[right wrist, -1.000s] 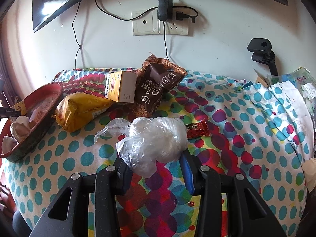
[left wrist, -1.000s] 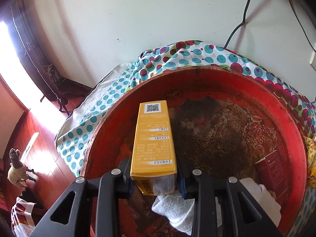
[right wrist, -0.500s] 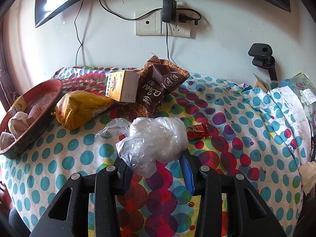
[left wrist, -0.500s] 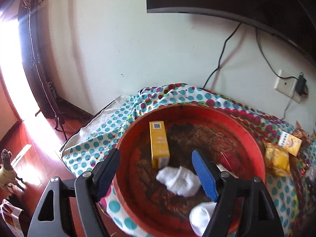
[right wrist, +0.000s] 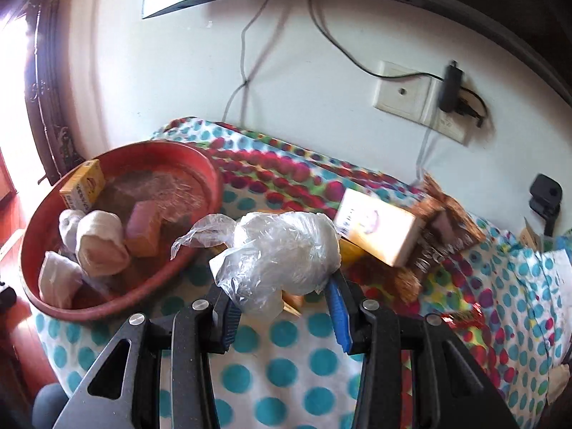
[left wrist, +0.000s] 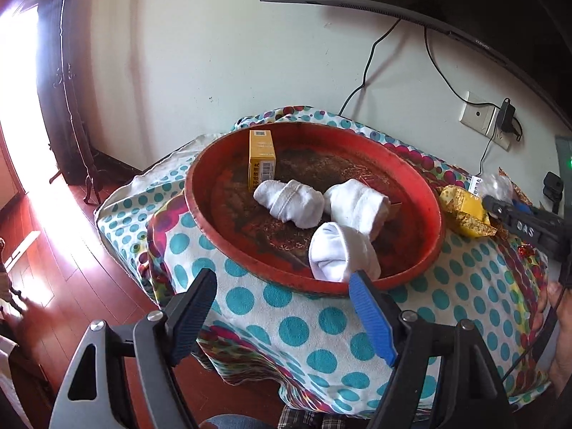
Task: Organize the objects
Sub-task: 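Carry the clear plastic bag into the red tray and open the right tool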
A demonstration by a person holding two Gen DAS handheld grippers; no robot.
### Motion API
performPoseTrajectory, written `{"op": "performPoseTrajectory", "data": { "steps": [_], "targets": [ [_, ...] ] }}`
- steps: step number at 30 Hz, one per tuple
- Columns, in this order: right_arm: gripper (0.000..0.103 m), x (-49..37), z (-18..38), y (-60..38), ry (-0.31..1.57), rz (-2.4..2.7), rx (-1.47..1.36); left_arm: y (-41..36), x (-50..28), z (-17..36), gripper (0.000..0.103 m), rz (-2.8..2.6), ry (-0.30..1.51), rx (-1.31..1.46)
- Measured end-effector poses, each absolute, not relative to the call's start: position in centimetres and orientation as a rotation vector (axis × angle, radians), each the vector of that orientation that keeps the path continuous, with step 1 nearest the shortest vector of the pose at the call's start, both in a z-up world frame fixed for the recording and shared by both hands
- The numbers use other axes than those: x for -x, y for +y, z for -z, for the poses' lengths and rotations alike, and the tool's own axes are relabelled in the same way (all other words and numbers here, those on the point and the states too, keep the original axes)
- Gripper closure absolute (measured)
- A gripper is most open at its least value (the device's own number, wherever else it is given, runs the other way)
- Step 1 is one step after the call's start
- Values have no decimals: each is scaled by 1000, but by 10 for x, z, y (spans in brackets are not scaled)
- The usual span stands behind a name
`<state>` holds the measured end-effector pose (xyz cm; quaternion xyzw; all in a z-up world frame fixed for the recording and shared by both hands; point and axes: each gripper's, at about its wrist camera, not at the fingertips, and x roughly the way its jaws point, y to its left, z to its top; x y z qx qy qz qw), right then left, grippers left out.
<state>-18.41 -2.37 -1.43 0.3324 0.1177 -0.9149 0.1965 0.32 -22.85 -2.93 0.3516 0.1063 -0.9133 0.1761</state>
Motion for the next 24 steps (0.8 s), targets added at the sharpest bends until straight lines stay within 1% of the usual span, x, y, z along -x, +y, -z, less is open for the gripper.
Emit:
{"op": "performPoseTrajectory", "data": {
  "steps": [1,3,6,8,10,15,19,22,23,24],
  "targets": [
    [63,188,15,-40,336,2538,-938,-231,-4,30,24,2581,301,-994],
    [63,195,18,-77,380,2493,-946,-242,-8,32,24,2590,370,-984],
    [63,205,28,-127,494,2431,-967,-259,-12,30,24,2558,424,-945],
    [63,211,34,-156,562,2395,-981,-268,-13,29,24,2537,426,-928],
    [63,214,39,-175,587,2372,-993,-275,-14,31,24,2528,433,-929],
    [63,231,56,-214,661,2316,-1069,-293,-11,44,25,2515,552,-985],
    [63,238,70,-235,748,2267,-1109,-296,-9,47,24,2511,564,-990],
    [60,240,77,-245,804,2225,-1141,-296,-8,50,24,2511,580,-997],
    [57,240,77,-246,815,2225,-1145,-295,-7,50,24,2514,572,-1001],
    [49,239,75,-245,814,2229,-1138,-293,-7,51,25,2516,563,-1004]
  ]
}}
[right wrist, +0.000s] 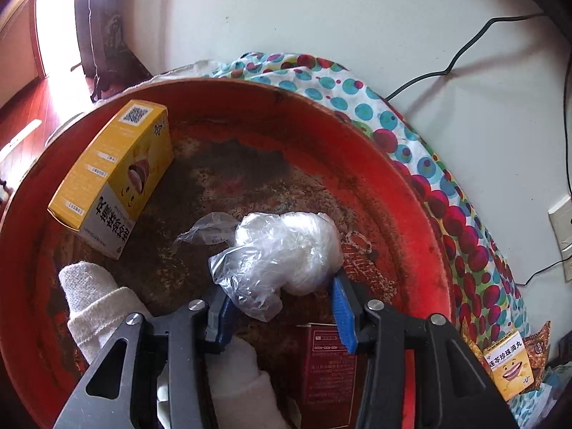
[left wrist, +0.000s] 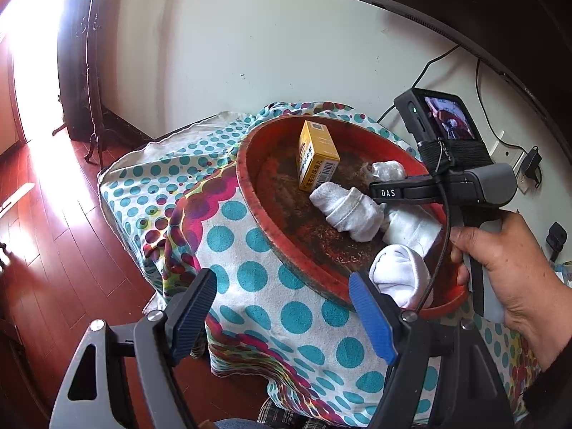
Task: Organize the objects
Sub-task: 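Carry the clear plastic bag into the red tray and open the right tool, then grasp the yellow chip bag with the left tool and lift it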
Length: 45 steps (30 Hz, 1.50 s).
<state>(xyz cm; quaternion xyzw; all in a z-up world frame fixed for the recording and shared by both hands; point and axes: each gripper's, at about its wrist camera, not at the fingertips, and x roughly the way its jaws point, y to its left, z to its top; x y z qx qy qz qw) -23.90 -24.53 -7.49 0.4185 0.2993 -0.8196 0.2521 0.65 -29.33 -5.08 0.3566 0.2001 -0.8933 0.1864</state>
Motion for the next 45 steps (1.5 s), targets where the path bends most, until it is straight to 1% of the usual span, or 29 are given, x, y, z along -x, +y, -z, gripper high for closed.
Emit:
{"op": "performPoseTrajectory", "data": {
  "steps": [1,2,3,4,7,8,9,10,13,18,22,26,30,32,34,38,40,42,43,45],
  "targets": [
    [42,238,70,-243,803,2242,-1119,-292,-6,51,25,2519,558,-1007],
    [27,235,64,-239,789,2261,-1096,-291,-6,51,25,2522,554,-1008],
    [15,232,57,-234,780,2285,-1068,-290,-6,51,25,2526,550,-1006],
    [12,228,49,-227,769,2305,-1034,-288,-6,51,25,2530,544,-1002],
    [11,215,21,-188,675,2349,-943,-281,-6,48,25,2546,496,-980],
    [10,211,12,-168,627,2370,-921,-277,-6,46,25,2555,476,-967],
    [5,207,5,-144,575,2396,-898,-273,-7,43,24,2567,450,-953],
    [2,204,1,-119,533,2424,-882,-270,-7,42,24,2582,430,-940],
    [2,201,4,-34,449,2557,-894,-253,-5,39,24,2623,370,-924],
    [1,204,34,107,254,2762,-1060,-211,-1,38,24,2713,263,-936],
    [1,204,49,176,126,2851,-1133,-168,8,40,24,2781,214,-968],
    [1,198,52,202,98,2873,-1176,-115,28,41,24,2868,125,-996],
    [1,195,62,212,119,2844,-1211,-72,60,41,24,2964,105,-1042],
    [1,191,66,220,80,2824,-1225,-56,79,46,24,2996,93,-1093],
    [1,187,66,231,-1,2797,-1206,-44,97,52,24,2999,73,-1148],
    [1,193,72,241,-94,2733,-1242,-29,124,62,24,2990,26,-1219],
    [1,199,75,240,-87,2713,-1264,-27,138,64,24,2969,-8,-1236],
    [1,201,77,237,-63,2708,-1280,-29,154,60,24,2971,11,-1258],
    [1,201,77,234,-46,2705,-1282,-29,162,57,24,2975,-19,-1266],
    [0,201,78,232,-32,2700,-1286,-26,182,51,24,2991,-151,-1279]
  ]
}}
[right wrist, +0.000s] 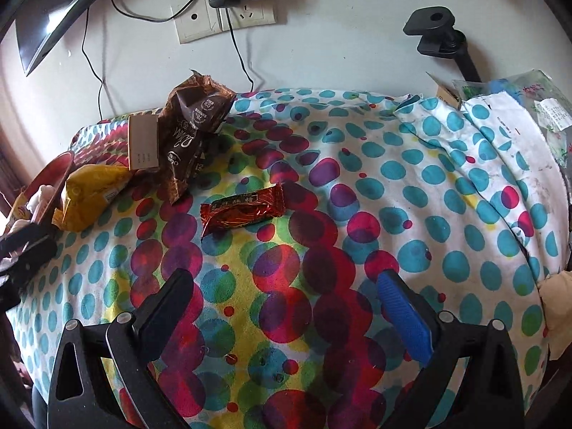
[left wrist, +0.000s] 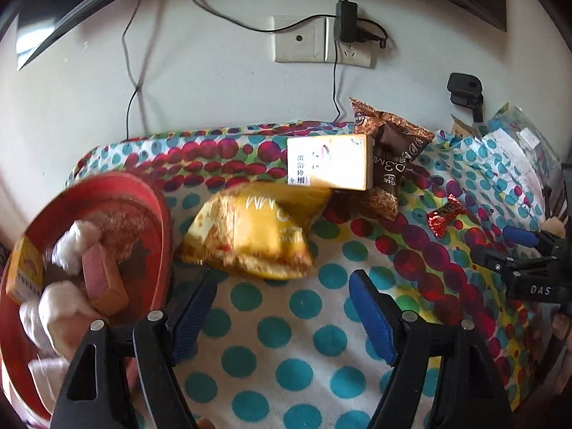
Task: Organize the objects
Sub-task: 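Grasp the yellow chip bag with the left tool and lift it, then carry the chip bag into the red tray and release it while right tool grasps the red candy bar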
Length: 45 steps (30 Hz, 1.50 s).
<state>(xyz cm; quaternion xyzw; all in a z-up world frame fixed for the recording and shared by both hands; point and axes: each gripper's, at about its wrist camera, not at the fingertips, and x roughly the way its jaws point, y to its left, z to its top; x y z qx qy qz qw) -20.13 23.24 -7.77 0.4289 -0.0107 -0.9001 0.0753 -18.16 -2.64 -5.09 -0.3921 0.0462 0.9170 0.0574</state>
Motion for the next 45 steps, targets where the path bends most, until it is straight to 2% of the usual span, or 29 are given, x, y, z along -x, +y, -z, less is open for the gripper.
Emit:
{"op": "performPoseTrajectory", "data": {
  "steps": [7,9,11,15,20,23,26,29,32,35,41,45],
  "targets": [
    [0,204,81,239,-112,2661,-1310,-31,255,47,24,-2622,378,1313],
    [0,204,81,240,-114,2661,-1309,-30,271,52,19,-2548,386,1373],
    [0,204,81,240,-112,2660,-1309,-27,282,57,19,-2509,395,1412],
    [0,203,80,241,-141,2649,-1296,-13,293,70,13,-2453,537,1452],
    [0,203,79,241,-143,2650,-1296,-18,303,83,6,-2413,490,1526],
    [0,203,80,242,-143,2649,-1295,-19,302,89,5,-2447,459,1534],
    [0,203,80,242,-143,2650,-1295,-17,292,88,9,-2482,460,1498],
    [0,204,80,242,-139,2651,-1298,-14,277,75,20,-2539,432,1428],
    [0,204,80,241,-130,2654,-1302,-12,252,55,22,-2601,377,1344],
    [0,205,81,240,-120,2663,-1310,-5,215,35,24,-2660,395,1259],
    [0,202,80,241,-123,2683,-1286,-19,118,24,24,-2771,318,1192],
    [0,203,80,236,-89,2687,-1305,-47,60,25,24,-2822,164,1196]
  ]
}}
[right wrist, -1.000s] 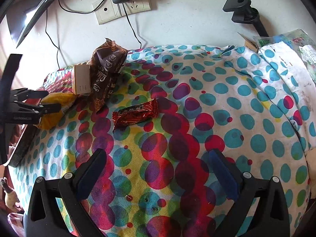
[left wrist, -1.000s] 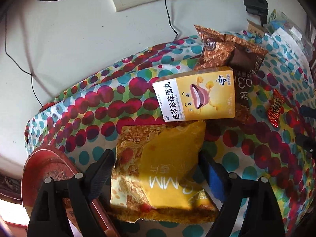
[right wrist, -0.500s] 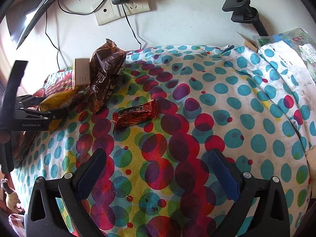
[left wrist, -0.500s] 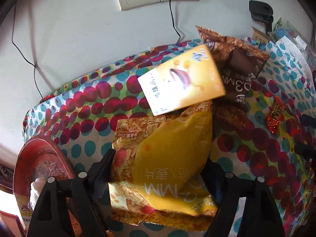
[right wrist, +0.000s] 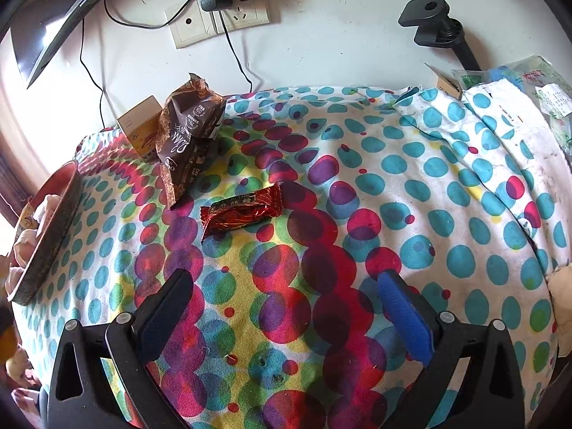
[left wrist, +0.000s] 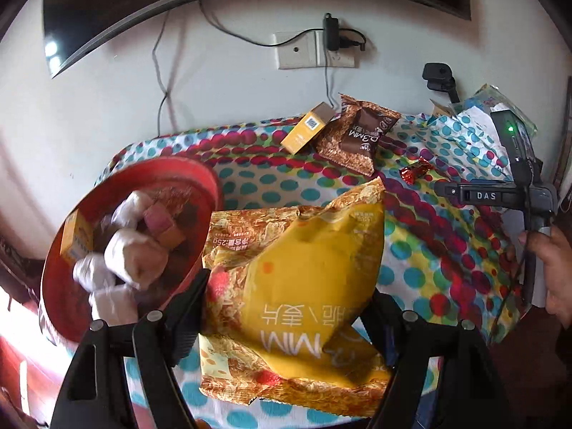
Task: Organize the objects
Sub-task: 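Carry the chip bag into the red tray and release it while right tool grasps the red candy bar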
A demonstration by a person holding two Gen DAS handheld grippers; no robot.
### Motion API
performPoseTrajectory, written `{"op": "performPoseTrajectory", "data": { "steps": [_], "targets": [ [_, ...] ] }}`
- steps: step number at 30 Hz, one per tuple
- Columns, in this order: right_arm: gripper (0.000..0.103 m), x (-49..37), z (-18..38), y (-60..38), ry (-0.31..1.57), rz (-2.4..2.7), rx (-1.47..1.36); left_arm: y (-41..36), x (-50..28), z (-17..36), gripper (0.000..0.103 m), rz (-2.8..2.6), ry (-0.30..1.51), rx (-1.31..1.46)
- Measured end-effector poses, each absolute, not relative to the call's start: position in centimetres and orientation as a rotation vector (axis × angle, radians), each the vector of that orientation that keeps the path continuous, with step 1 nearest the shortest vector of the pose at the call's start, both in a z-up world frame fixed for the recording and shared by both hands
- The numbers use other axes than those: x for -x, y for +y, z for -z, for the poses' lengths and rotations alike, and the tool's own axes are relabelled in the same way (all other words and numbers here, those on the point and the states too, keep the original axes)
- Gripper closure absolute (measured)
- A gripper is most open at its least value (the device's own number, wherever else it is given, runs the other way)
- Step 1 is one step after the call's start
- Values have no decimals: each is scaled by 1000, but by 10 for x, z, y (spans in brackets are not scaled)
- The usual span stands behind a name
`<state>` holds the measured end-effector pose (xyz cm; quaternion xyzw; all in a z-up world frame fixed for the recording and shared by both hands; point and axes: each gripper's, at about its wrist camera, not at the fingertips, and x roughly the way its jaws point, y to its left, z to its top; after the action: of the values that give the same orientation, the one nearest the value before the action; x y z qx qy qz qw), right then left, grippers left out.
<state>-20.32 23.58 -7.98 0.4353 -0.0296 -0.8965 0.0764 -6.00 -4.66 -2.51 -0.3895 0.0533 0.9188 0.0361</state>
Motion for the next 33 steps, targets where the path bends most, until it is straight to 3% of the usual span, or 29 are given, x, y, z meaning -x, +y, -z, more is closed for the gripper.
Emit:
{"op": "performPoseTrajectory", "data": {
  "steps": [11,14,16,18,33],
  "targets": [
    [1,246,74,174,232,2813,-1365,-73,26,32,24,-2858,88,1135],
    [2,255,81,177,128,2772,-1354,-75,26,32,24,-2844,66,1121],
    [15,261,85,179,100,2734,-1384,-73,28,35,24,-2828,62,1131],
    [43,260,81,181,90,2751,-1354,-70,29,39,24,-2815,70,1147],
    [48,188,51,184,178,2727,-1087,-63,24,35,24,-2845,87,1097]
  ]
}}
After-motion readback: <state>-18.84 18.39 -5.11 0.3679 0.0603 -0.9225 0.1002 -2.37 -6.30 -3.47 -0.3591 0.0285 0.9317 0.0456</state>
